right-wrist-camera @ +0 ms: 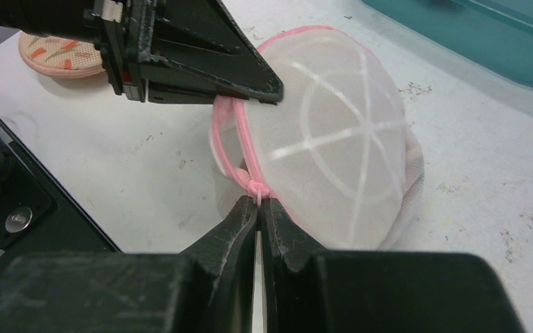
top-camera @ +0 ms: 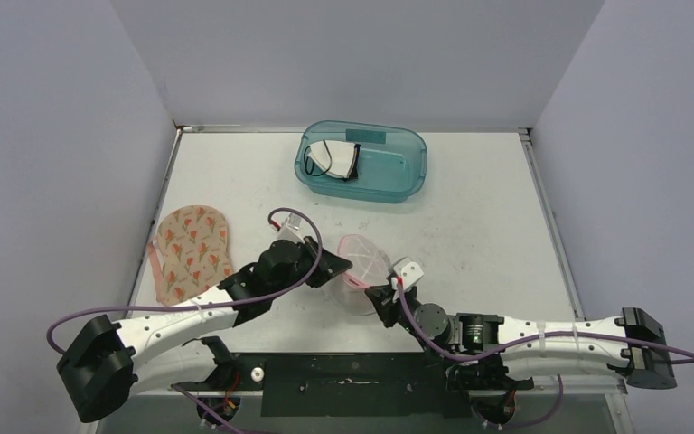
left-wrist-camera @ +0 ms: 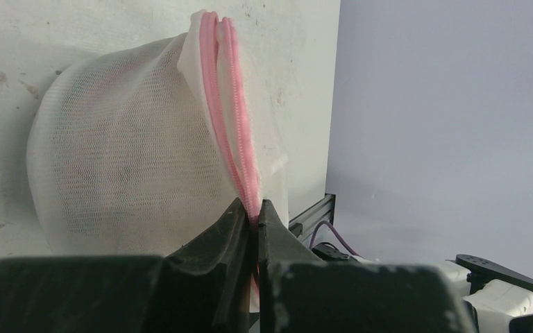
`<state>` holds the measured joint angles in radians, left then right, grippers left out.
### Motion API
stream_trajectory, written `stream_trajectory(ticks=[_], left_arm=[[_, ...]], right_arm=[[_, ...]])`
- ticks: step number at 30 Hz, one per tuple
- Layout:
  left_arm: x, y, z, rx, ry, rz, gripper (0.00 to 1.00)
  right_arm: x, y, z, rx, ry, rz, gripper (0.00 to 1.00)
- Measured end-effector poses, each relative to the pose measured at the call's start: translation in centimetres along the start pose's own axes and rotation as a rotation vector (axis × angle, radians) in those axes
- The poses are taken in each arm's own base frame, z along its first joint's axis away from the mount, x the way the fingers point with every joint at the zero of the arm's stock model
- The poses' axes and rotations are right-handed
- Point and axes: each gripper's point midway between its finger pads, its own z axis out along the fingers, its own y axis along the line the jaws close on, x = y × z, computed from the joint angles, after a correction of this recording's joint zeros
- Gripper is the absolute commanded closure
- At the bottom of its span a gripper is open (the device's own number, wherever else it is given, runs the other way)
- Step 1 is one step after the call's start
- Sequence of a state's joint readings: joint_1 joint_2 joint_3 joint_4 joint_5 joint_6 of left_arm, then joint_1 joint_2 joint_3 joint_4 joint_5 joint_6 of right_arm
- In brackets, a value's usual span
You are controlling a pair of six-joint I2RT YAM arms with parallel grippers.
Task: Unzip the laundry bag and remove the bra
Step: Unzip the laundry bag at the center of the board.
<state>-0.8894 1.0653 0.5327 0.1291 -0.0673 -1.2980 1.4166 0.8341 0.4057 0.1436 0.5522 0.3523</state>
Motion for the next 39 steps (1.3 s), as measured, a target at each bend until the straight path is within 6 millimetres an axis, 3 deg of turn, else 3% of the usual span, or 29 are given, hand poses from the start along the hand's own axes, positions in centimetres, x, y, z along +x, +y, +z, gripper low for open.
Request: stream_trajectory(ticks=[9, 15, 19, 20, 24, 26, 30, 32, 33, 39], left_arm=[[-1.9, 0.3, -0.9, 0.020, -0.036, -0.022, 1.00], [-2.5, 0.0, -1.1, 0.047, 0.004, -0.003, 1.00], [-3.6, -1.8, -0.3, 0.074, 0.044, 0.035, 0.96], [-3.8, -2.4, 0.0, 0.084, 0.053, 0.047, 0.90], [-3.9, -3.4, 0.7, 0.108, 0.083, 0.085, 0.44], [-3.8, -2.9, 0.8, 0.098, 0.089, 0.090, 0.31], [-3.3, -1.0, 0.1, 0.041, 0.102, 0.092, 0.15], [-2.9, 0.2, -1.0, 0.003, 0.108, 0.104, 0.13], [-2.8, 0.5, -1.5, -0.008, 0.106, 0.111, 0.01], [-2.2, 0.7, -5.3, -0.007, 0.096, 0.140, 0.04]], right_arm=[[0.9, -2.4, -1.2, 0.080, -0.009, 0.037, 0.95], [0.3, -2.6, -1.4, 0.081, -0.025, 0.029, 0.95], [-0.8, -2.4, -1.5, 0.076, -0.041, 0.017, 0.95], [-1.1, -2.3, -1.5, 0.075, -0.045, 0.016, 0.95], [-1.2, -2.2, -1.4, 0.073, -0.046, 0.013, 0.95], [-1.0, -2.2, -1.3, 0.073, -0.039, 0.008, 0.95], [-0.5, -2.1, -1.1, 0.071, -0.022, -0.005, 0.95], [-0.2, -2.0, -1.0, 0.069, -0.015, -0.011, 0.95], [-0.2, -2.0, -1.0, 0.069, -0.012, -0.013, 0.95], [0.4, -1.6, -0.5, 0.063, 0.004, -0.029, 0.95]])
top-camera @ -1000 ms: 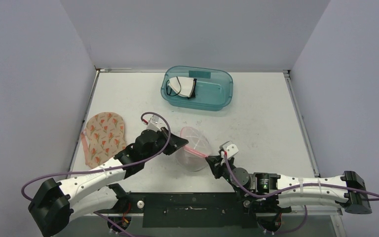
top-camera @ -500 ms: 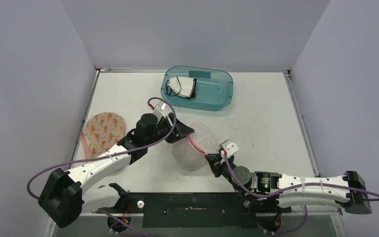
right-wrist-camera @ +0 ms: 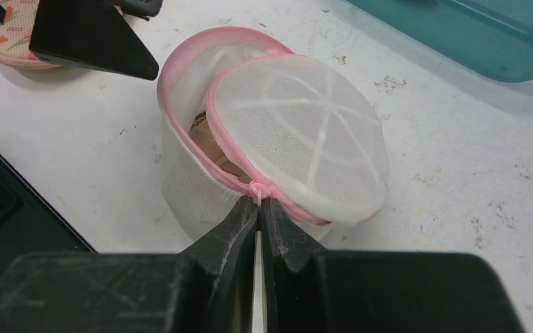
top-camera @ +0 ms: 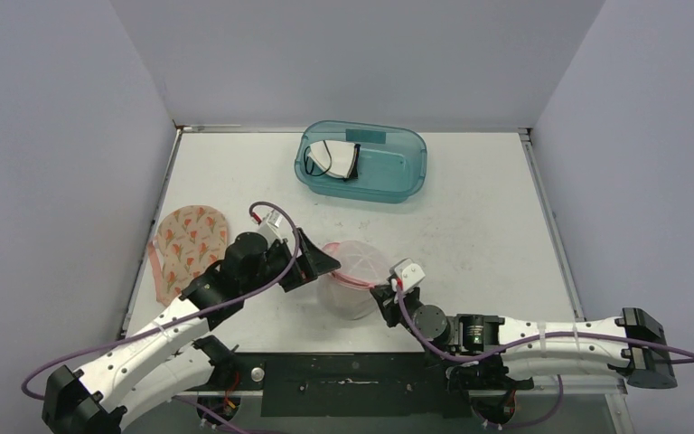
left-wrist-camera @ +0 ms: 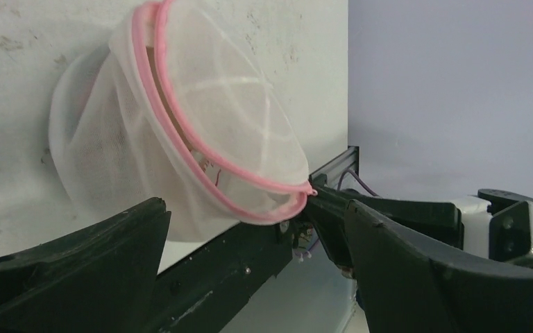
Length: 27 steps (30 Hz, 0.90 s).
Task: Unzip the laundry bag and remove the bra
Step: Unzip the laundry bag at the center of the board.
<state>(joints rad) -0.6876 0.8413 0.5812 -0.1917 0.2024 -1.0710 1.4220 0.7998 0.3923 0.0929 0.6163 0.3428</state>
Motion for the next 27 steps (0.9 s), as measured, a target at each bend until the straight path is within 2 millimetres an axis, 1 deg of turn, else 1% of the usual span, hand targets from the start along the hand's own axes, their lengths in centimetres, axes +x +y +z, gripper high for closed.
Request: stream_trajectory(ticks=[1, 4, 7, 9, 13, 16, 18, 23, 27], left_arm=[[0.4, -0.2, -0.4, 0.005, 0.007, -0.008, 0.04], [2.0, -0.9, -0.5, 0.019, 0.042, -0.013, 0.04], [4.0, -1.3, 0.0, 0.012, 0.094, -0.010, 0.04], [4.9, -1.5, 0.7, 0.004, 0.117, -0.016, 0.04], [4.8, -1.6, 2.5, -0.004, 0.104, -0.056, 0.03], [4.6, -1.7, 3.7, -0.003, 0.096, -0.074, 0.00], [4.5, -1.8, 4.3, -0.010, 0.097, -0.081, 0.10], [3.8, -2.1, 5.3, -0.005, 0.079, -0.097, 0.29], [3.4, -1.9, 6.1, -0.005, 0.068, -0.109, 0.51]], right_arm=[[0.2, 0.1, 0.1, -0.002, 0.004, -0.006, 0.95], [0.4, 0.3, 0.4, -0.005, 0.011, -0.017, 0.95], [0.7, 0.5, 0.5, -0.010, 0.018, -0.026, 0.95], [0.7, 0.5, 0.5, -0.013, 0.020, -0.029, 0.95], [0.6, 0.6, 0.5, -0.018, 0.018, -0.027, 0.95], [0.7, 0.7, 0.5, -0.021, 0.018, -0.027, 0.95], [0.7, 0.7, 0.5, -0.023, 0.019, -0.027, 0.95], [0.6, 0.8, 0.5, -0.027, 0.018, -0.025, 0.95], [0.5, 0.9, 0.4, -0.033, 0.014, -0.022, 0.95]])
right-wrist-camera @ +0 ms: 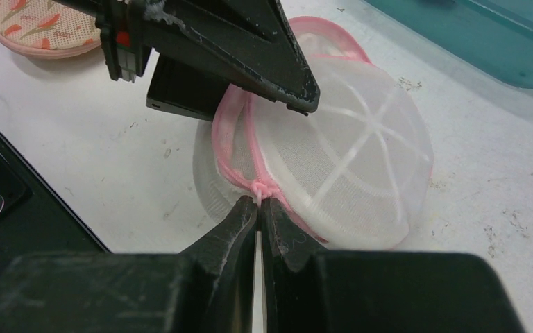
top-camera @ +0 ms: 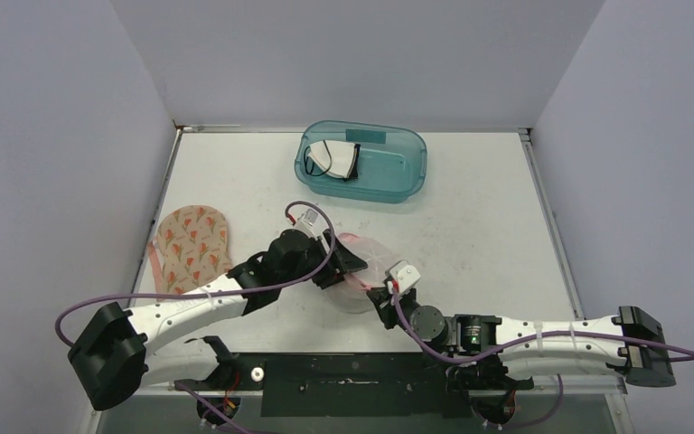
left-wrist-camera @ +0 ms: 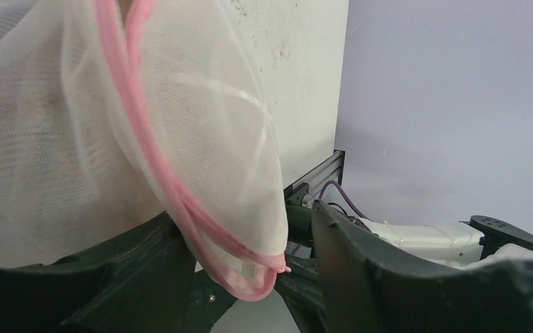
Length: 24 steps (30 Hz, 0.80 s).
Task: Unzip the laundry bag and remove the bra
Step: Unzip the laundry bag at the center of the board.
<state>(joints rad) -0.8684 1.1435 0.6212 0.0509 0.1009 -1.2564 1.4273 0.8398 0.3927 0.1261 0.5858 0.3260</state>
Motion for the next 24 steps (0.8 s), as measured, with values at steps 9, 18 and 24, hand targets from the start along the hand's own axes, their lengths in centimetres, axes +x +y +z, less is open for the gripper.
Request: stream_trajectory(ticks=[9, 18, 24], left_arm=[[-0.6, 0.2, 0.8, 0.004, -0.024, -0.021, 1.00], [-0.8, 0.4, -0.2, 0.028, -0.054, -0.034, 1.00], [-1.3, 0.6, -1.1, 0.037, -0.097, -0.053, 1.00]], right_arm=[[-0.5, 0.1, -0.2, -0.013, -0.015, 0.013, 0.95], [-0.9, 0.0, -0.5, -0.015, -0.025, 0.030, 0.95], [-0.7, -0.1, -0.6, -0.006, -0.017, 0.055, 0.95]])
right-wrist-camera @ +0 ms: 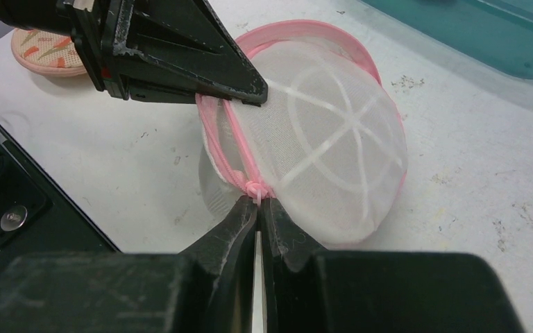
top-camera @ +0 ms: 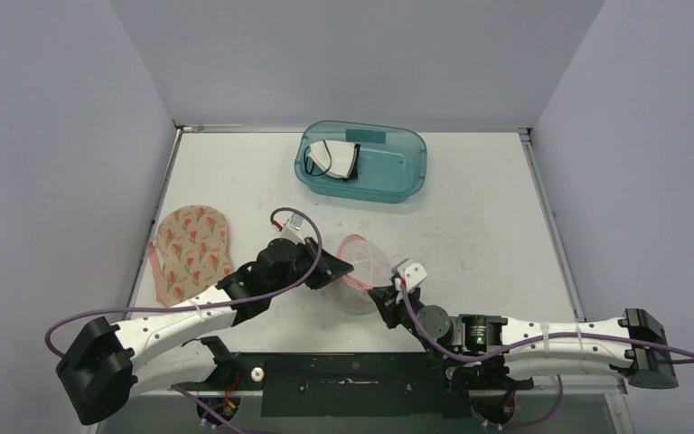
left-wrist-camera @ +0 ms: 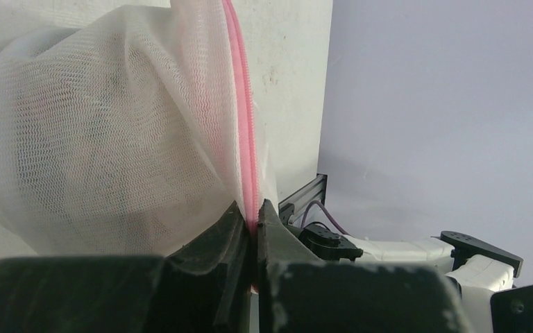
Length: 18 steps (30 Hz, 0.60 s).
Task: Unzip the laundry bag and remove the bra
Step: Unzip the laundry bag at the center of the board.
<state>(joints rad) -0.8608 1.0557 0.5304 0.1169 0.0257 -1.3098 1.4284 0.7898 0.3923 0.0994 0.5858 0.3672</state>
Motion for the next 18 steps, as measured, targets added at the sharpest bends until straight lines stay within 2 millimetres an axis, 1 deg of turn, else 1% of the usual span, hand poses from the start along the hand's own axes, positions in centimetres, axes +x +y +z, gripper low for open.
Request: stream_trajectory(ticks=[10, 16, 17, 18], left_arm=[[-1.1, 0.5, -0.6, -0.001, -0.064, -0.025, 1.00], [-1.3, 0.7, -0.9, -0.002, -0.077, -0.034, 1.00], [-1.3, 0.7, -0.9, -0.001, -0.078, -0.036, 1.00], [-1.3, 0.8, -0.9, -0.003, -0.078, -0.037, 1.00]], right_arm=[[0.8, -0.8, 0.0, 0.046, 0.020, 0.013, 0.95], [1.1, -1.1, 0.0, 0.059, 0.028, 0.015, 0.95], [1.1, -1.0, 0.0, 0.059, 0.027, 0.019, 0.94], [1.1, -1.0, 0.0, 0.059, 0.027, 0.020, 0.91]])
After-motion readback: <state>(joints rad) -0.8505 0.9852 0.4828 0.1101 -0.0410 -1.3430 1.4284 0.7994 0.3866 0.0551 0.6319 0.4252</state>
